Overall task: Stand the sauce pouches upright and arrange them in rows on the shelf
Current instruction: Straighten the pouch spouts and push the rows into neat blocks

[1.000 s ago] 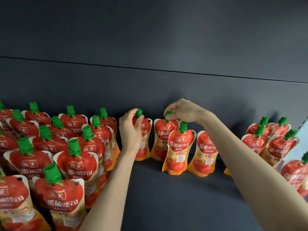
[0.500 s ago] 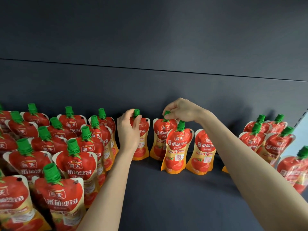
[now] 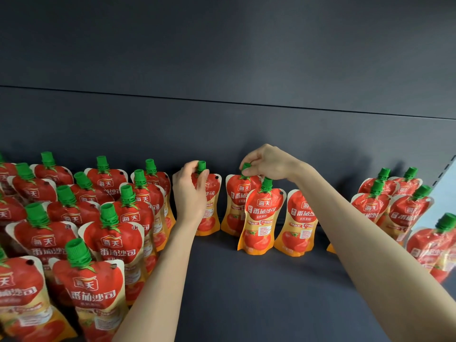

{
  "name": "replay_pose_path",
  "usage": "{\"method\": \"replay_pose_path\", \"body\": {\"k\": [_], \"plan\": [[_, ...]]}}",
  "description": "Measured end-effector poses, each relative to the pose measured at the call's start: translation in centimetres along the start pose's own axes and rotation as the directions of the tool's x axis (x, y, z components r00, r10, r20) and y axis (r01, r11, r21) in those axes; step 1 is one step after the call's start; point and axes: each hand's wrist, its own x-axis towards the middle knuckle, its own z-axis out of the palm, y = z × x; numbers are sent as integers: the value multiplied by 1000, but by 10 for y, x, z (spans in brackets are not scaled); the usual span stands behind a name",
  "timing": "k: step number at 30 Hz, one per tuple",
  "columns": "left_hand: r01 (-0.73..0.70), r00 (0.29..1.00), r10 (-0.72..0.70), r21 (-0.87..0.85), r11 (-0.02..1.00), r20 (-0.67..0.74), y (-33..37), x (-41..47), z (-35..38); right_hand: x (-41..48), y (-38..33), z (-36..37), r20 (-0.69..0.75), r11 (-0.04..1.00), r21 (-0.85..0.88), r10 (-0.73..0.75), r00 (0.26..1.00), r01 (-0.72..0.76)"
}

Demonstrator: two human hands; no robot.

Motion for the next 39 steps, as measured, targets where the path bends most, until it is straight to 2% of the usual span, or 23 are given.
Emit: {"method": "replay_pose_path", "body": {"k": [10, 14, 18, 20, 24, 27, 30, 33, 39], "plan": [[17, 1000, -17, 18, 1000, 1, 2, 0, 0, 0, 1, 0, -2, 999, 27, 21, 1000, -21], [-25, 999, 27, 39, 999, -37, 5, -2, -2, -7, 3, -2, -37, 997, 72, 22, 999, -19], [-159, 978, 164, 49, 986, -128, 21, -15, 0, -29, 15, -8, -193, 992, 119, -7, 981, 31], [-181, 979, 181, 5, 983, -95, 32, -29, 6, -45, 25, -11, -273, 990, 131, -7, 962, 44], [-75, 986, 111, -255, 964, 127, 43, -59, 28, -75, 50, -10, -360, 991, 133, 42, 932, 6], [122, 957, -8, -380, 917, 290, 43, -74, 41, -89, 68, -5, -388, 993, 109, 83, 918, -44], [277, 905, -110, -373, 886, 411, 34, -83, 51, -95, 81, 1, -393, 983, 166, 134, 910, -73], [272, 907, -136, -305, 913, 399, 32, -86, 50, -99, 91, 10, -403, 969, 237, 167, 900, -73], [256, 936, -164, -283, 924, 313, 26, -88, 19, -98, 79, 29, -417, 957, 289, 90, 905, 38]]}}
